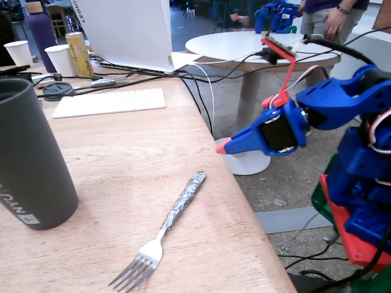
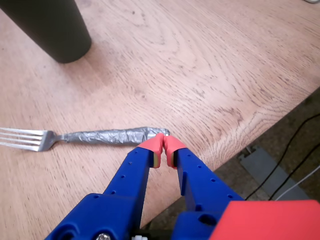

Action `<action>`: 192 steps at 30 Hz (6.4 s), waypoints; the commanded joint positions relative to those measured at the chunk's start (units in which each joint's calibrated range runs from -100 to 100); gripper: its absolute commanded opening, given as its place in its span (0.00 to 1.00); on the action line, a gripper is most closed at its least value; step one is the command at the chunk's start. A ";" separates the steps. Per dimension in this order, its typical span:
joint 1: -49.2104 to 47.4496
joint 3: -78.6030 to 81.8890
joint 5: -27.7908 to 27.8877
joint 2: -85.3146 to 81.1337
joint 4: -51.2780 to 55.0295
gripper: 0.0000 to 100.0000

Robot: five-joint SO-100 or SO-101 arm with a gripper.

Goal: Grab the fork and place it in gray glass

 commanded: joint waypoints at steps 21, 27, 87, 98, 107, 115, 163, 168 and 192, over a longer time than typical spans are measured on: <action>-0.41 0.44 0.15 -0.46 0.11 0.00; -0.41 0.44 0.15 -0.46 0.11 0.00; -24.09 -87.15 32.43 91.74 17.02 0.01; -28.66 -87.06 37.22 94.48 17.10 0.01; -32.55 -82.62 39.12 94.40 17.10 0.01; -30.35 -82.62 38.73 94.40 17.51 0.25; -24.26 -102.53 37.90 120.99 17.27 0.43; -24.26 -100.55 37.95 122.01 17.18 0.43; -25.96 -97.63 38.10 122.10 18.33 0.00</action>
